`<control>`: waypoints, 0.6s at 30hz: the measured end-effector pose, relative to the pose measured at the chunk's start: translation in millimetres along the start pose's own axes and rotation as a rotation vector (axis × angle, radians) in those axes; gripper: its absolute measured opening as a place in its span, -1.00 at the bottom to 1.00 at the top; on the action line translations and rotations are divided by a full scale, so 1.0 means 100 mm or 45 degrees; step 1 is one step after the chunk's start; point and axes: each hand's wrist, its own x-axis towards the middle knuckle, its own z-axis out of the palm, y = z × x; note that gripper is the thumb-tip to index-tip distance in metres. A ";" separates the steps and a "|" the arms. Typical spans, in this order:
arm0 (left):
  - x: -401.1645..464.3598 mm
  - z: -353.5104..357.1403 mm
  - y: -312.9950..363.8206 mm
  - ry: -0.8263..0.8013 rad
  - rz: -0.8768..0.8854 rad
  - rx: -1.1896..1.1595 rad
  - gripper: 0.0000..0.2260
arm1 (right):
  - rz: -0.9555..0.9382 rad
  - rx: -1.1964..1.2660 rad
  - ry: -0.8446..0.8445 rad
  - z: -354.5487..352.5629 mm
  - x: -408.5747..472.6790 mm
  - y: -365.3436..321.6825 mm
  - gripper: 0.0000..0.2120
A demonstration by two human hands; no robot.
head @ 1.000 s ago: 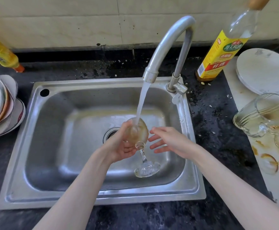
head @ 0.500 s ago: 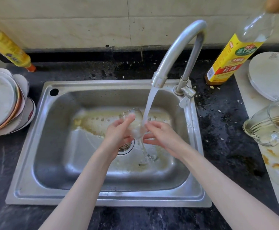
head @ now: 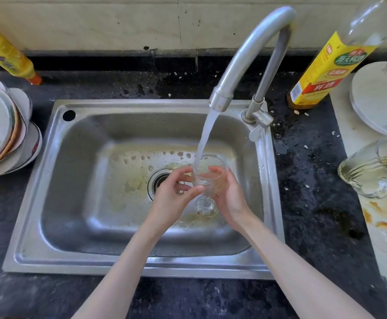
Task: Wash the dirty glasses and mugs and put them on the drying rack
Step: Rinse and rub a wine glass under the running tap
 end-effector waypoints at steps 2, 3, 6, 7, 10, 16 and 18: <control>-0.01 -0.01 -0.01 0.010 0.045 0.017 -0.64 | 0.001 0.006 -0.005 0.00 0.02 0.00 -0.55; -0.01 -0.01 -0.02 0.005 0.067 0.044 -0.60 | 0.008 0.002 -0.017 0.00 0.02 0.00 -0.54; -0.04 -0.02 -0.02 -0.045 0.108 0.096 -0.50 | 0.048 0.011 -0.062 0.01 0.03 0.02 -0.53; -0.04 -0.03 -0.02 -0.060 0.120 0.100 -0.47 | 0.062 0.009 -0.069 0.01 0.03 0.03 -0.52; -0.05 -0.04 -0.05 -0.108 0.128 0.116 -0.41 | 0.090 -0.023 -0.074 0.00 0.03 0.06 -0.47; -0.08 0.00 -0.05 -0.075 0.131 0.040 -0.40 | 0.166 0.011 -0.188 0.00 0.01 0.03 -0.35; -0.07 0.02 -0.06 -0.032 0.101 0.019 -0.43 | 0.175 0.026 -0.209 0.00 0.00 0.02 -0.34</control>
